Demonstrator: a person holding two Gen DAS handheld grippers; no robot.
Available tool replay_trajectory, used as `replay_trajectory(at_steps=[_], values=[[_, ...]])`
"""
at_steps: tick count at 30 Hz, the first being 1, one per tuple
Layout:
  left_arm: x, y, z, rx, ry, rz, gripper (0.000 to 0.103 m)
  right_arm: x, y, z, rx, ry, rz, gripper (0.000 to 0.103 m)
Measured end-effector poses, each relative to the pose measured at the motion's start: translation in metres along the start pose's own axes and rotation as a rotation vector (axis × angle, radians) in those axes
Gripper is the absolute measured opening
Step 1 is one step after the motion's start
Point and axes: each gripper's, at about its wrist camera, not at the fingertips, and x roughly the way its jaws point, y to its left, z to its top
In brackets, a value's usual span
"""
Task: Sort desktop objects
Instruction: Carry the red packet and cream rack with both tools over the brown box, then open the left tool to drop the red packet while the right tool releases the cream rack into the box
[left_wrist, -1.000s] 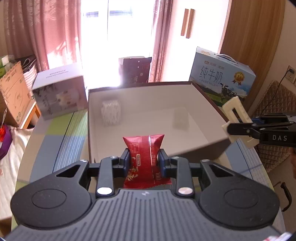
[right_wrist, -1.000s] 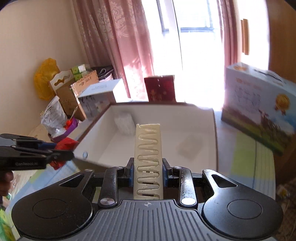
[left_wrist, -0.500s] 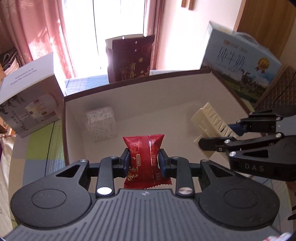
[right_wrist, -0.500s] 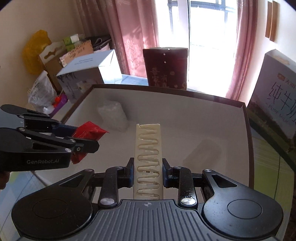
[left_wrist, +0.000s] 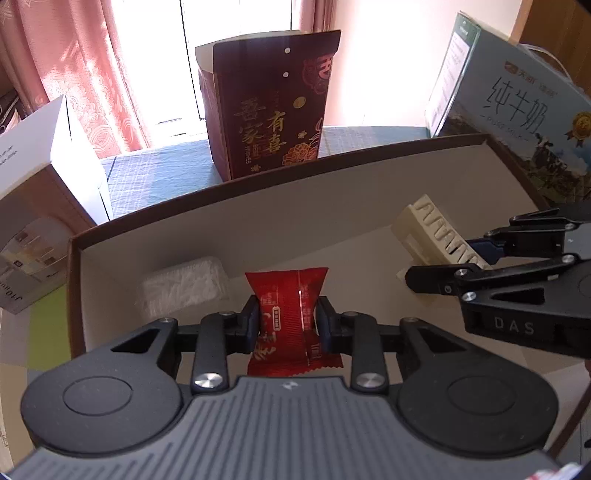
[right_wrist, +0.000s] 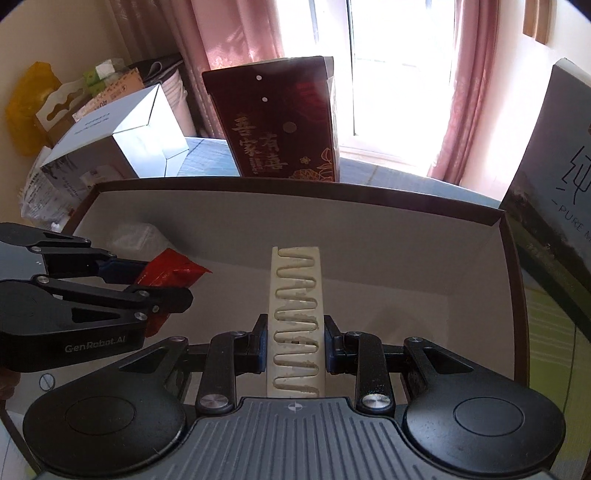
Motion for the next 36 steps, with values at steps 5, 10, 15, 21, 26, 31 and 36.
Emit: replay_trajectory(at_steps=[5,10,15,21,26,31,36], values=[[0.017,0.002,0.003,0.004,0.016,0.026,0.027,0.013,-0.002,-0.001,0.003,0.017,-0.009,0.025],[0.02,0.002,0.002,0.026,0.014,0.029,0.036,0.017,-0.006,-0.003,0.01,0.024,-0.002,0.025],[0.016,0.004,0.003,0.035,0.007,0.028,0.046,0.02,-0.006,-0.001,0.012,0.024,-0.001,0.025],[0.01,-0.001,0.0,0.054,0.021,0.024,0.049,0.019,-0.005,-0.001,0.016,-0.017,-0.015,0.026],[0.008,-0.004,-0.004,0.063,0.032,0.035,0.058,0.01,-0.004,-0.001,-0.006,-0.062,-0.018,0.059],[-0.002,-0.003,-0.008,0.044,0.026,0.032,0.059,-0.016,-0.003,-0.01,-0.042,-0.114,-0.026,0.073],[-0.021,-0.006,-0.015,0.042,-0.004,0.034,0.063,-0.047,-0.002,-0.026,-0.069,-0.17,-0.028,0.09]])
